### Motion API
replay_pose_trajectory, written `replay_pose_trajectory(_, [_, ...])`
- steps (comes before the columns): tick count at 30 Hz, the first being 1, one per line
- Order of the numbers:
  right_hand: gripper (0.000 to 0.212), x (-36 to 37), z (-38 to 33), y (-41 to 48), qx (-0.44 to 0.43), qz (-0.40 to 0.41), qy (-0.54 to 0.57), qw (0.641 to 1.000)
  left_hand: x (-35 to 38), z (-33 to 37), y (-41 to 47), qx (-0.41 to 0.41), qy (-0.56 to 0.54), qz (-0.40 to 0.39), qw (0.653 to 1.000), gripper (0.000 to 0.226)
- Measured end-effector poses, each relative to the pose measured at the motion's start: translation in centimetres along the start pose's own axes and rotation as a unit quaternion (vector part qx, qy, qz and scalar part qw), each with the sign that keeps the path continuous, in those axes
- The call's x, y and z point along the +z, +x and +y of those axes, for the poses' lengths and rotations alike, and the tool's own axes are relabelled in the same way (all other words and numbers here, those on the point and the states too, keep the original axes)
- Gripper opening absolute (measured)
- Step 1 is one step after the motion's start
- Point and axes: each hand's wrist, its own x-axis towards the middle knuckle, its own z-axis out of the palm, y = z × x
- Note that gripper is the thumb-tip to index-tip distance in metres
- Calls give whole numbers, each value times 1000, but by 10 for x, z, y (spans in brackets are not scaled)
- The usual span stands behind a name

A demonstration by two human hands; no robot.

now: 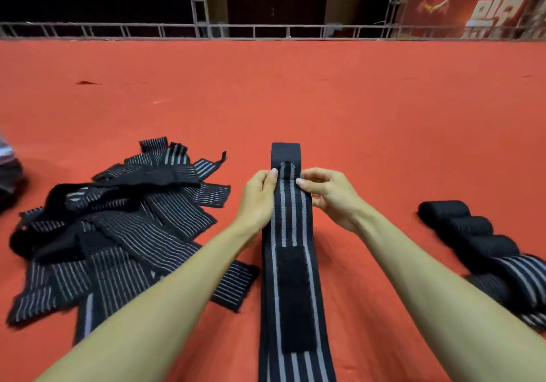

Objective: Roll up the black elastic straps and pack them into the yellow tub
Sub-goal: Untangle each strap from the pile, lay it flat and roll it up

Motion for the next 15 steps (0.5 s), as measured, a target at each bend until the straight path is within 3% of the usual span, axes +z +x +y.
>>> replay_pose_trajectory(7, [10, 13, 86, 19, -21, 113, 17, 993, 13, -77, 11, -31, -14, -59, 998, 14])
replay_pose_trajectory(11, [15, 11, 101, 24, -73, 81, -20, 994, 6, -96, 12, -18, -76, -86, 993, 22])
replay_pose_trajectory(15, [21, 9, 101, 25, -69, 60, -10, 996, 2, -94, 12, -25, -172, -90, 981, 27])
